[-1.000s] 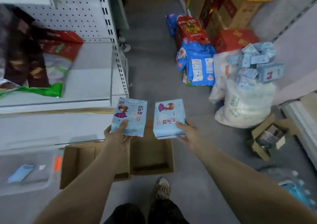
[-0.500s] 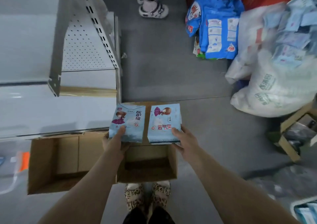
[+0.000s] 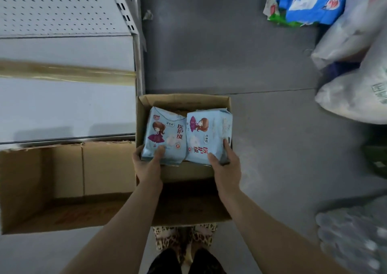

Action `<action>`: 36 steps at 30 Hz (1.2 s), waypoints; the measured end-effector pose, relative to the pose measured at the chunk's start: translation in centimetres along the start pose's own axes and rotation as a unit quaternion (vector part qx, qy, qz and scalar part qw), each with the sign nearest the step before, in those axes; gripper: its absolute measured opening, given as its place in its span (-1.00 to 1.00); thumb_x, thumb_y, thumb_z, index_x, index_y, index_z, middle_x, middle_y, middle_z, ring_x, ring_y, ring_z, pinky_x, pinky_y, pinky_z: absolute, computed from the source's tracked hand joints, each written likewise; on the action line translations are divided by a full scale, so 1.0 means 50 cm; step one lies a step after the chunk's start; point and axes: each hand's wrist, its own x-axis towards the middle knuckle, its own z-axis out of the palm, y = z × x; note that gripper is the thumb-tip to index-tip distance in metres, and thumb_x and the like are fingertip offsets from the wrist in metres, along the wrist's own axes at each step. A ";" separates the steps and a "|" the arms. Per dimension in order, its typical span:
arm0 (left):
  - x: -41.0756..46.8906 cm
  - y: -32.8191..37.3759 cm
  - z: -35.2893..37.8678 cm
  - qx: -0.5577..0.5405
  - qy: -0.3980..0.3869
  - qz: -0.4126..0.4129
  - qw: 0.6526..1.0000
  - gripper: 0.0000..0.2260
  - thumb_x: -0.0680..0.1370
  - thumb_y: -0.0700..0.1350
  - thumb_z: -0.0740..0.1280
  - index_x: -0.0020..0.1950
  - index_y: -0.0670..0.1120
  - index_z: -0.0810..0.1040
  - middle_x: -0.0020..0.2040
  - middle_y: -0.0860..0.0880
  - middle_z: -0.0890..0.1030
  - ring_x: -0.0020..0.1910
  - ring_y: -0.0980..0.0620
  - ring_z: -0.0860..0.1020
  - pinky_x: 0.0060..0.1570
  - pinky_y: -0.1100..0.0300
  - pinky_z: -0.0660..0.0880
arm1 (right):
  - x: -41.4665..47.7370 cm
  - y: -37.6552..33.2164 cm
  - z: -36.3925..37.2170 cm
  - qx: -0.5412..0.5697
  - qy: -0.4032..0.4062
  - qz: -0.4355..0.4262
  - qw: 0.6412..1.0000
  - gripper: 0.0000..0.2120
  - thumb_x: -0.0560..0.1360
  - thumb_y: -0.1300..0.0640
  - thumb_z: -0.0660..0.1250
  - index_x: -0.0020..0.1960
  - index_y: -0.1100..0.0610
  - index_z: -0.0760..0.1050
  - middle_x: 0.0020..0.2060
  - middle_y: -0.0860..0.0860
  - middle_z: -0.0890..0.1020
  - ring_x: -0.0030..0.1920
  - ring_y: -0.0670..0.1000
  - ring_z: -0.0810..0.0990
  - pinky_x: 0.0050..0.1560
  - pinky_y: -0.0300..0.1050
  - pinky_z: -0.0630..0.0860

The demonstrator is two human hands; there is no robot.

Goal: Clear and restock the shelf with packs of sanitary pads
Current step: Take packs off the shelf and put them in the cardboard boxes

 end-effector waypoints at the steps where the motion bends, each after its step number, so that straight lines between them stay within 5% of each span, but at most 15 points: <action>1: 0.005 -0.008 0.001 0.002 0.004 0.001 1.000 -0.34 0.37 -0.09 0.60 0.39 0.03 0.37 0.26 -0.04 0.57 0.22 -0.04 0.58 0.21 -0.11 0.56 | 0.000 0.007 0.004 -0.006 -0.001 -0.001 1.000 -0.34 0.51 -0.05 0.46 0.54 -0.22 0.27 0.26 -0.15 0.38 0.15 -0.26 0.38 -0.11 -0.51 0.35; 6: 0.011 -0.033 0.012 0.022 0.047 0.032 0.998 -0.33 0.37 -0.10 0.60 0.40 0.05 0.39 0.31 -0.01 0.53 0.25 -0.02 0.53 0.17 0.02 0.56 | -0.001 0.032 0.024 -0.031 0.011 -0.013 0.999 -0.35 0.54 -0.02 0.44 0.55 -0.19 0.26 0.29 -0.14 0.33 0.15 -0.23 0.39 -0.16 -0.69 0.32; 15: 0.009 -0.040 0.024 0.031 0.085 0.049 0.995 -0.37 0.37 -0.10 0.60 0.36 0.07 0.41 0.27 0.05 0.52 0.22 0.04 0.53 0.06 0.15 0.57 | 0.013 0.048 0.031 -0.011 0.014 -0.011 1.000 -0.35 0.50 0.05 0.50 0.51 -0.16 0.32 0.25 -0.21 0.38 0.16 -0.28 0.42 -0.18 -0.61 0.41; 18: 0.009 -0.041 0.037 0.091 0.080 0.079 0.989 -0.40 0.41 -0.11 0.58 0.36 0.10 0.39 0.31 0.03 0.49 0.23 0.03 0.50 -0.16 0.36 0.47 | 0.012 0.054 0.056 -0.061 0.042 -0.027 0.997 -0.32 0.45 -0.01 0.53 0.49 -0.19 0.33 0.23 -0.16 0.34 0.28 -0.13 0.40 -0.01 -0.43 0.49; 20: 0.021 -0.047 0.042 0.138 0.076 0.102 0.982 -0.43 0.41 -0.13 0.58 0.31 0.11 0.39 0.38 -0.04 0.46 0.31 -0.02 0.47 -0.24 0.44 0.42 | 0.015 0.065 0.081 -0.083 0.062 -0.041 0.994 -0.32 0.41 -0.04 0.55 0.46 -0.19 0.37 0.27 -0.08 0.36 0.31 -0.01 0.40 0.16 -0.13 0.57; 24: 0.062 -0.070 0.045 0.169 0.086 0.126 0.974 -0.43 0.38 -0.11 0.60 0.27 0.09 0.39 0.38 -0.09 0.45 0.36 -0.09 0.45 -0.02 0.27 0.46 | 0.050 0.082 0.122 -0.088 0.067 -0.054 0.992 -0.31 0.38 -0.02 0.59 0.44 -0.17 0.41 0.32 0.00 0.37 0.34 0.07 0.36 0.24 0.11 0.56; 27: 0.087 -0.091 0.056 0.157 0.084 0.126 0.976 -0.41 0.36 -0.11 0.61 0.29 0.06 0.41 0.37 -0.08 0.46 0.34 -0.07 0.46 -0.02 0.33 0.44 | 0.087 0.096 0.141 -0.073 0.076 -0.056 0.993 -0.30 0.36 0.02 0.61 0.43 -0.19 0.43 0.32 -0.01 0.38 0.35 0.09 0.39 0.26 0.15 0.55; 32: 0.137 -0.137 0.072 0.085 0.082 0.055 0.991 -0.39 0.39 -0.09 0.59 0.35 0.08 0.40 0.36 -0.03 0.47 0.25 -0.04 0.49 0.05 0.18 0.49 | 0.142 0.118 0.161 -0.026 0.090 -0.036 0.995 -0.32 0.34 0.08 0.62 0.38 -0.25 0.46 0.24 -0.14 0.36 0.32 0.02 0.46 0.25 0.13 0.57; 36: 0.183 -0.176 0.075 0.025 0.055 0.000 0.998 -0.32 0.45 -0.03 0.54 0.49 0.06 0.32 0.34 -0.01 0.48 0.17 0.02 0.52 -0.09 0.24 0.50 | 0.174 0.138 0.175 0.003 0.082 -0.025 0.996 -0.35 0.38 0.12 0.60 0.39 -0.20 0.48 0.31 -0.12 0.48 0.35 -0.03 0.48 0.28 -0.02 0.55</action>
